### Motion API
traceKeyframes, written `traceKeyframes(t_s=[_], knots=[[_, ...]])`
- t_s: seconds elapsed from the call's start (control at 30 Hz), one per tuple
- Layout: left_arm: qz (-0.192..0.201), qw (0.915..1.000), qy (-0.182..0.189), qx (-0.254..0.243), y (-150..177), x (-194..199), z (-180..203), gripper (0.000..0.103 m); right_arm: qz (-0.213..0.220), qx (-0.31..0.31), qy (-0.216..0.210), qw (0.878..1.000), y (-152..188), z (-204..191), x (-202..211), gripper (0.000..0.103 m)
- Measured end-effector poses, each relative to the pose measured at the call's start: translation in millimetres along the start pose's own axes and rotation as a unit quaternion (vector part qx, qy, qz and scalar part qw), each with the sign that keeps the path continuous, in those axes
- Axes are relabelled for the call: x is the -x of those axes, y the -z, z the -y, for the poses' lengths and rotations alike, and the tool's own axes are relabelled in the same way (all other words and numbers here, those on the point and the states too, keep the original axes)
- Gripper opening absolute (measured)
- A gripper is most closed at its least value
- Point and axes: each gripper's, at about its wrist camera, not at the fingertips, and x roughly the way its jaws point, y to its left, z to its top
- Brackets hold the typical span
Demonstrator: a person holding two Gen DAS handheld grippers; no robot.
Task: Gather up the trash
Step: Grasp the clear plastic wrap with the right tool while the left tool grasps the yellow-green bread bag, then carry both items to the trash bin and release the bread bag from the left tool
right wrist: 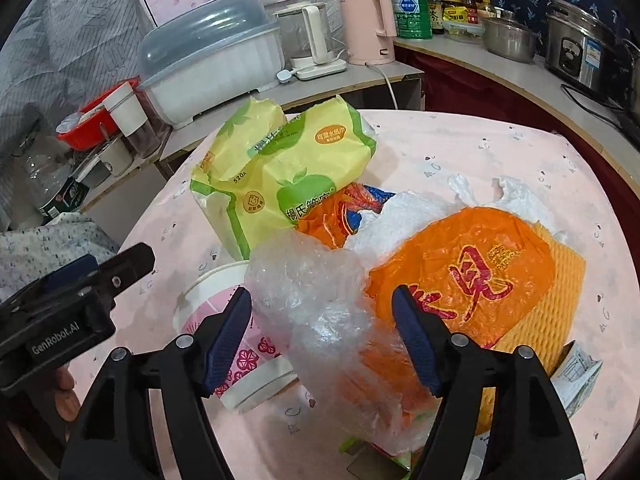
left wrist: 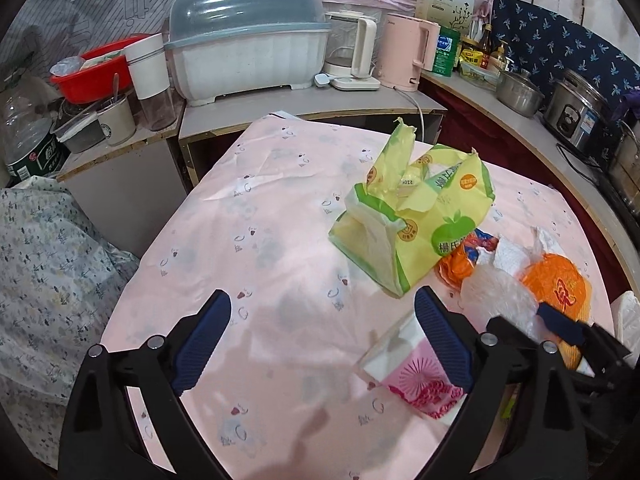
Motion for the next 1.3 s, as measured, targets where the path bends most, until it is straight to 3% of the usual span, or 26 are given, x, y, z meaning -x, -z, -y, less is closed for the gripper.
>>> traceKeyframes(t_s=[0.03, 0.1, 0.2, 0.43, 0.53, 0.67, 0.7, 0.77, 0.8, 0.9, 1.3], knots=[[0.0, 1.0, 0.001, -0.001, -2, -3, 1, 0.089, -0.003, 0.002, 0.001, 1.0, 1, 0, -3, 0.067], [0.0, 1.0, 0.003, -0.003, -7, -10, 4, 0.089, -0.007, 0.006, -0.003, 1.0, 1, -1, -7, 0.045], [-0.005, 0.9999, 0.013, -0.009, -15, -22, 12, 0.09, 0.002, 0.007, -0.012, 1.0, -1, 0, -4, 0.034], [-0.026, 0.9992, 0.029, -0.012, -27, -54, 31, 0.089, 0.045, -0.005, -0.01, 0.999, -17, 11, 20, 0.032], [-0.035, 0.9988, 0.033, -0.01, -29, -65, 37, 0.08, 0.055, -0.017, 0.0, 0.998, -21, 23, 27, 0.032], [-0.05, 0.9981, 0.036, -0.007, -29, -75, 43, 0.045, 0.065, -0.036, 0.007, 0.997, -25, 39, 35, 0.032], [-0.052, 0.998, 0.037, -0.005, -29, -76, 44, 0.029, 0.068, -0.039, 0.01, 0.997, -25, 43, 38, 0.032], [-0.056, 0.9977, 0.037, -0.004, -29, -76, 45, 0.012, 0.071, -0.042, 0.015, 0.996, -26, 48, 42, 0.032], [-0.053, 0.9978, 0.038, 0.0, -29, -74, 45, 0.009, 0.074, -0.043, 0.018, 0.996, -26, 50, 44, 0.032], [-0.039, 0.9985, 0.038, 0.003, -30, -64, 47, 0.005, 0.083, -0.047, 0.025, 0.995, -25, 57, 54, 0.032], [0.017, 0.9978, 0.064, -0.01, -38, 9, 82, 0.004, 0.126, -0.066, 0.043, 0.989, -13, 80, 112, 0.032]])
